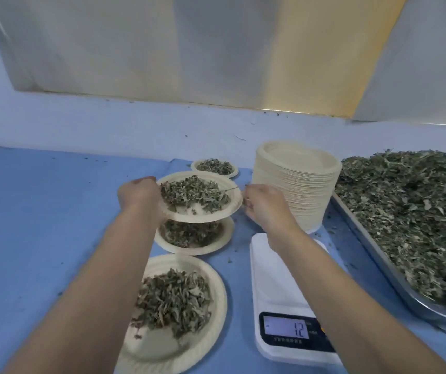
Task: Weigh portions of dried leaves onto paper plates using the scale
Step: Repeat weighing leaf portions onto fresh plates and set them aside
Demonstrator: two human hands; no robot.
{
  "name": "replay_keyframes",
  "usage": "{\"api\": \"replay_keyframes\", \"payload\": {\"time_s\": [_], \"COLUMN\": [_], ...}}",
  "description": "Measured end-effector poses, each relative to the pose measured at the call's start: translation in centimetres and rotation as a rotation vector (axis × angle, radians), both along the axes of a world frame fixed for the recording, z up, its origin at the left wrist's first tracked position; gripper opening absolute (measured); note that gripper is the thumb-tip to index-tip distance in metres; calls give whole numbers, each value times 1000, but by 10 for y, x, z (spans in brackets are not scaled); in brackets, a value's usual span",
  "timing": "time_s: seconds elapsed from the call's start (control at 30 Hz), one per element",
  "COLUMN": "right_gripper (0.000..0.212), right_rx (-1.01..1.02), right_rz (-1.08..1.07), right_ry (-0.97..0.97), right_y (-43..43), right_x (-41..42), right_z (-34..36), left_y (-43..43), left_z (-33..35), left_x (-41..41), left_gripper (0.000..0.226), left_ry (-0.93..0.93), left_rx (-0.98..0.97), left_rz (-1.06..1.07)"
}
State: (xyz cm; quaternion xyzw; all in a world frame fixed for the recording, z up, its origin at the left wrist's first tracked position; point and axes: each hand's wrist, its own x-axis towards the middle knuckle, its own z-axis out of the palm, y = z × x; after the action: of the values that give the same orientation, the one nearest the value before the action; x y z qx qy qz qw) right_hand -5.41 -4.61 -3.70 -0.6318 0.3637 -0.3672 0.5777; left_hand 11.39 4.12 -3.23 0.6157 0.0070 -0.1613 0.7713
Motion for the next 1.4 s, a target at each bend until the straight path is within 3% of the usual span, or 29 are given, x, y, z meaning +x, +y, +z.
{"api": "replay_keyframes", "payload": {"time_s": [0.07,0.13,0.23,0.37,0.43,0.47,0.53,0.7,0.87,0.97,1.1,1.4], "right_gripper": [9,19,2,10,3,13,27,21,20,13,15,15], "right_rx": [165,344,429,488,489,469,411,318,422,449,479,452], "right_rz": [119,222,201,128,111,102,69,31,60,58,36,50], "right_ry": [-31,-74,-84,-98,-100,-91,-53,-18,-191,-244,-278,-298], "right_y": [2,4,-1,-16,-24,-29,-41,-62,-74,-81,-94,-106], "right_x": [19,39,71,108,126,135,152,180,185,181,176,192], "right_z": [-1,1,-1,-7,-7,-7,-7,-8,-9,-10,-11,-11], "left_y": [2,1,1,-4,-6,-7,-8,-20,-53,-75,-99,-134], "left_z": [1,1,4,-3,-7,-10,-16,-27,-38,-43,-50,-66], "left_x": [14,29,48,77,94,101,113,140,168,172,176,187], "left_gripper": [25,27,23,21,5,3,11,11,18,35,38,36], "left_ry": [38,93,199,164,159,164,175,153,197,272,399,344], "left_rx": [-29,-69,-173,-138,-115,-91,-45,65,-40,-147,-263,-243], "left_rz": [70,108,105,-6,-86,-138,-222,-295,-176,-110,7,-161]}}
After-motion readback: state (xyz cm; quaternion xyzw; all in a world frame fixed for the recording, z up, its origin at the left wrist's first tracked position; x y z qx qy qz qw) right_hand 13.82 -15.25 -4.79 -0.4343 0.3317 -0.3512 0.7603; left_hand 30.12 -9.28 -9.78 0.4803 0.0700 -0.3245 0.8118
